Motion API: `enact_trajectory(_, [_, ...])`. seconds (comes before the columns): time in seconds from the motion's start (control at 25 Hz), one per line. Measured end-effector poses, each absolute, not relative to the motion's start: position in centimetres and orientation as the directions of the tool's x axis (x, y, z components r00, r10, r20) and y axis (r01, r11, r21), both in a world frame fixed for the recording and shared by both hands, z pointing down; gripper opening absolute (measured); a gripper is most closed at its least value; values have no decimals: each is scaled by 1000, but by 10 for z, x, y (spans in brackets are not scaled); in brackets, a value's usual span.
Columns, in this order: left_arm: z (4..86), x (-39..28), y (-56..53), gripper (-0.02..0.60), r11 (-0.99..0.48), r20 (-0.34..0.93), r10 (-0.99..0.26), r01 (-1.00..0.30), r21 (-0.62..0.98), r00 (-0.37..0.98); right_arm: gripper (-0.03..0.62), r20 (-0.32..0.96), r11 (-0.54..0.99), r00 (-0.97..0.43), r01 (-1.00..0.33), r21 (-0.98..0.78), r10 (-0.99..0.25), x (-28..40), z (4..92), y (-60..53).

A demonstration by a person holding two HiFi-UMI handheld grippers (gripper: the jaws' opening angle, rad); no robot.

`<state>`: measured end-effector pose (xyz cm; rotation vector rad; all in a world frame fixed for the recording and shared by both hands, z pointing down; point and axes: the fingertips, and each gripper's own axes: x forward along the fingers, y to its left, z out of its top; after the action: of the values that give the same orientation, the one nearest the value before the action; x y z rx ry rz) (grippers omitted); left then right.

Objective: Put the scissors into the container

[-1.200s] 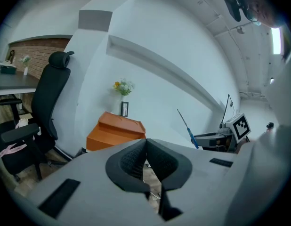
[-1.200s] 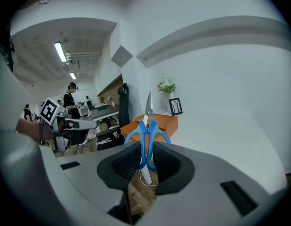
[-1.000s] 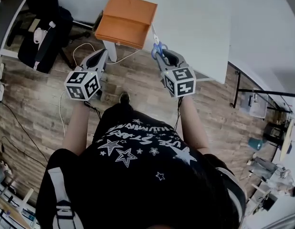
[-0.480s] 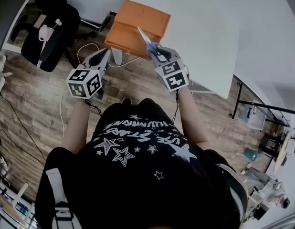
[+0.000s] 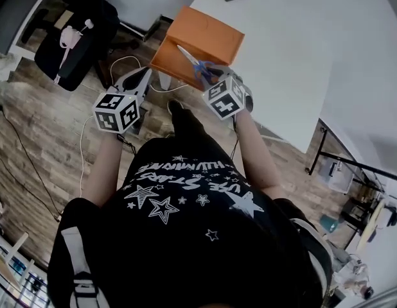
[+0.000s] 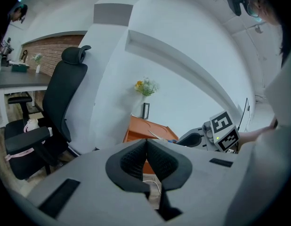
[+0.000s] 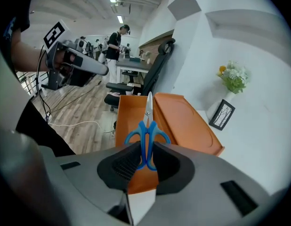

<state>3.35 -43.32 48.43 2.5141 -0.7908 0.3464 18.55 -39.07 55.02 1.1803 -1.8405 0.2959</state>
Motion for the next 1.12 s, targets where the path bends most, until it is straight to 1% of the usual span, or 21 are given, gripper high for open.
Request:
enact_trajectory(0.2, [491, 39, -459, 18, -707, 393, -478, -609, 358, 786, 101, 851, 583, -132, -780, 227, -508, 186, 576, -409])
enact_trajectory(0.44, [496, 49, -467, 18, -715, 393, -471, -603, 355, 790, 101, 897, 623, -81, -746, 235, -435, 189, 596, -418])
enact_trajectory(0.84, [499, 49, -476, 18, -705, 398, -475, -610, 362, 785, 101, 926, 672, -8, -690, 268, -377, 190, 609, -424])
enact_trajectory(1.12, [499, 48, -476, 18, -704, 390, -475, -607, 369, 789, 101, 929, 673, 27, -682, 287, -369, 190, 613, -424])
